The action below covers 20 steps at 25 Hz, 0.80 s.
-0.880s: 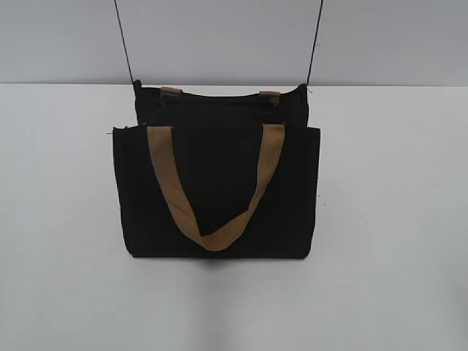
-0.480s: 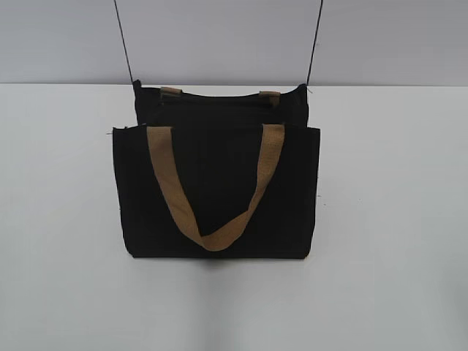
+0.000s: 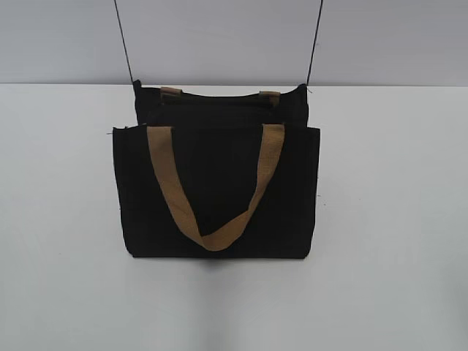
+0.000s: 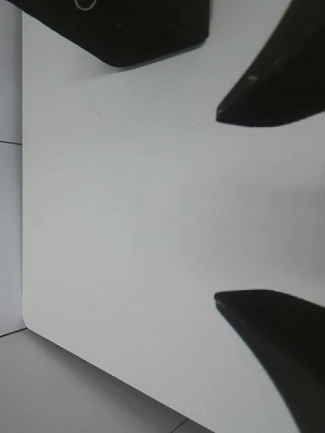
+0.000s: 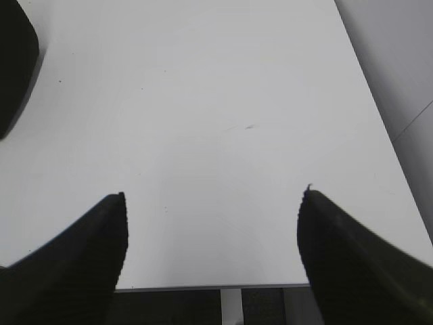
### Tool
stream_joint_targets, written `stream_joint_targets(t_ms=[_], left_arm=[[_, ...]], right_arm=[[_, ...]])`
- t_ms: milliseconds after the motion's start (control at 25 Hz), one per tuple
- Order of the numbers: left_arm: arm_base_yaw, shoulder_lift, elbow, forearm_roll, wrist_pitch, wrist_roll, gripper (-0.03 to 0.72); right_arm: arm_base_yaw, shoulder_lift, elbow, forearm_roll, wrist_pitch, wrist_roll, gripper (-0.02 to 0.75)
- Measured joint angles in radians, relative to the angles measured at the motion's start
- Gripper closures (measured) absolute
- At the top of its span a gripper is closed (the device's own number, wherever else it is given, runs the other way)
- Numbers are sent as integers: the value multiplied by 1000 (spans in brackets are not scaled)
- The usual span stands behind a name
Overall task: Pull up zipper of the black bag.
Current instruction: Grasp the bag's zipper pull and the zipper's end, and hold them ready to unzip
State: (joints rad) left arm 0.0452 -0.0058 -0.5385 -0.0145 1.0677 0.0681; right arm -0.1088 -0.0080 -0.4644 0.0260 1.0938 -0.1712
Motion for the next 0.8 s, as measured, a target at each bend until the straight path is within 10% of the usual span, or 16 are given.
stream_joint_targets(t_ms=[320, 800], left_arm=[[0, 11, -15, -26, -55, 0, 172], [0, 420, 125, -42, -1115, 0, 175]], right_arm=[[0, 0, 0, 0, 0, 0, 144], [0, 0, 0, 0, 0, 0, 145]])
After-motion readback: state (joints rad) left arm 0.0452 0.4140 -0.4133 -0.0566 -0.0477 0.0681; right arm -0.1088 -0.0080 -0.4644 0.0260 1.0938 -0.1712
